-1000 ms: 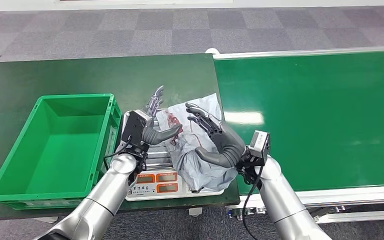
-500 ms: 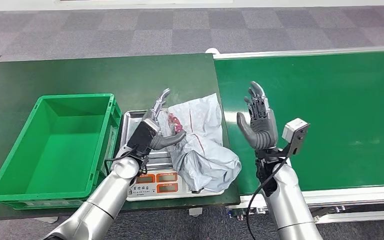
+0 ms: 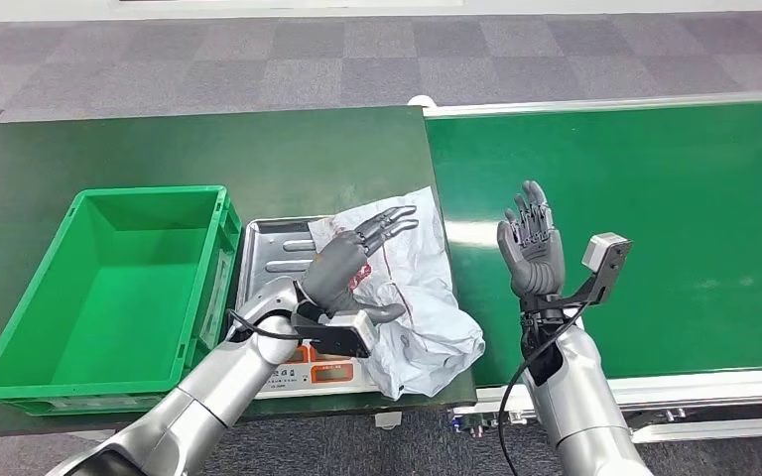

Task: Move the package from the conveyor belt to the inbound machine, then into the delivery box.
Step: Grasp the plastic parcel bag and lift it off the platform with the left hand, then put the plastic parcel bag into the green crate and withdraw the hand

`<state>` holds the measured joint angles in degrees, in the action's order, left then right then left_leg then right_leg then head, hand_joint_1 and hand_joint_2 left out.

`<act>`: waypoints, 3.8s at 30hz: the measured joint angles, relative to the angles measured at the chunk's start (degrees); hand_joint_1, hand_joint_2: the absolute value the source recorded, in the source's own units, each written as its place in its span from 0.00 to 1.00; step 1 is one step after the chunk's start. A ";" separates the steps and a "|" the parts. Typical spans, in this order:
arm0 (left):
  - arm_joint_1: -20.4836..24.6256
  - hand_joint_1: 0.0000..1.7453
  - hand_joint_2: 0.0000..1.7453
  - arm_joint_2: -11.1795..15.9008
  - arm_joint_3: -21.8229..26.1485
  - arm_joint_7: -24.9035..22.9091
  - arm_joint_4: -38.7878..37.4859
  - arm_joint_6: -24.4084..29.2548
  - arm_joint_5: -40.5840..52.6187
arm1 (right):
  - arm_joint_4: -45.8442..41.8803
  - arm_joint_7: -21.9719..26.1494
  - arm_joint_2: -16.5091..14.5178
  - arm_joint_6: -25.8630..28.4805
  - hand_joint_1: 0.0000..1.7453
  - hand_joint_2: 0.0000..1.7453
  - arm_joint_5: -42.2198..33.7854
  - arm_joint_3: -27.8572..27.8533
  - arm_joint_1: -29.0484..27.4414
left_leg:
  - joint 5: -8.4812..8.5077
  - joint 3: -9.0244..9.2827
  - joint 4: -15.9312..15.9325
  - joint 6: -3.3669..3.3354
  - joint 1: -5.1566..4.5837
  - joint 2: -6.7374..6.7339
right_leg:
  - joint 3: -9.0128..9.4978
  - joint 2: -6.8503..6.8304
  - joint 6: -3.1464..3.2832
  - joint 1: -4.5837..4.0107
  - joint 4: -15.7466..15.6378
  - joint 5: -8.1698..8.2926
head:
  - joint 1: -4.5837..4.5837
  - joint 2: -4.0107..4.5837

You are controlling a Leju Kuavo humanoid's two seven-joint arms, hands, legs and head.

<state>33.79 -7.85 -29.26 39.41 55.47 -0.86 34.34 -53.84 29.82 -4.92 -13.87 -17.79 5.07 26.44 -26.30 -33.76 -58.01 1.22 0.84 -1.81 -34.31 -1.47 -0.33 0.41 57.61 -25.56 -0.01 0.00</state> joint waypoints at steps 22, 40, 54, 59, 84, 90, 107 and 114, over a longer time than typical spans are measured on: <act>21.74 0.00 1.00 0.16 -36.26 -1.21 -19.07 -35.99 -6.85 | 3.44 -1.58 1.04 -4.83 0.00 1.00 -6.98 1.94 1.50 | 0.03 0.02 -0.01 -0.03 -0.04 0.00 | 0.07 0.00 0.00 0.04 0.01 0.04 | 0.00 0.00; 24.88 1.00 1.00 -2.46 -37.40 -4.67 -29.73 -23.51 -10.22 | -1.93 -1.54 0.81 -5.78 0.00 1.00 -7.99 5.33 -0.68 | 0.17 0.19 0.01 -0.01 -0.03 -0.04 | 0.18 0.01 0.07 0.03 0.02 0.16 | 0.00 0.01; 24.95 1.00 1.00 -0.02 -35.92 -9.27 -22.59 -9.73 -1.25 | -5.48 -1.43 1.12 -6.63 0.00 1.00 -7.91 5.33 -4.50 | 0.18 0.14 0.01 -0.02 -0.03 -0.01 | 0.12 0.00 0.06 0.03 0.02 0.17 | 0.00 0.01; 24.09 1.00 1.00 5.52 -34.09 -16.89 -8.71 -2.78 16.13 | -8.06 -1.19 1.68 -7.69 0.00 1.00 -7.03 4.75 -8.56 | 0.17 0.08 0.03 -0.02 -0.04 -0.05 | 0.07 0.02 0.06 0.03 0.02 0.17 | -0.01 0.01; 5.42 1.00 1.00 34.40 -3.66 -19.27 18.35 9.46 26.20 | -18.58 -3.12 3.23 -7.91 0.00 1.00 -6.50 -3.62 -21.32 | 0.22 -0.09 0.13 0.07 0.02 -0.13 | -0.20 0.13 0.13 -0.03 0.07 0.11 | 0.01 0.00; 3.20 1.00 1.00 38.37 5.13 -19.84 18.67 13.53 25.06 | -19.19 -3.57 3.11 -7.83 0.00 1.00 -6.11 -4.09 -22.29 | 0.21 -0.12 0.13 0.08 0.03 -0.17 | -0.26 0.16 0.15 -0.04 0.08 0.10 | 0.02 0.00; -12.67 1.00 1.00 41.80 31.27 -12.82 25.04 11.32 16.68 | -20.51 -3.91 2.06 -7.33 0.00 1.00 -5.96 -5.96 -22.61 | 0.14 -0.18 0.15 0.15 0.04 -0.21 | -0.33 0.21 0.28 -0.05 0.08 0.00 | 0.02 0.00; -21.90 0.00 1.00 41.94 34.72 -7.88 29.17 2.86 12.84 | -20.39 -3.64 2.06 -8.36 0.00 1.00 -5.93 -6.68 -22.38 | 0.11 -0.18 0.15 0.17 0.03 -0.19 | -0.33 0.17 0.26 -0.04 0.07 -0.03 | 0.01 0.00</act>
<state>11.89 34.09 5.47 31.53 84.64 2.00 47.18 -74.23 26.18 -2.87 -22.23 -23.73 -1.61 4.05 -26.19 -33.94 -57.86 1.38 0.87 -2.00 -34.64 -1.30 -0.07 0.37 57.69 -25.60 0.00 -0.01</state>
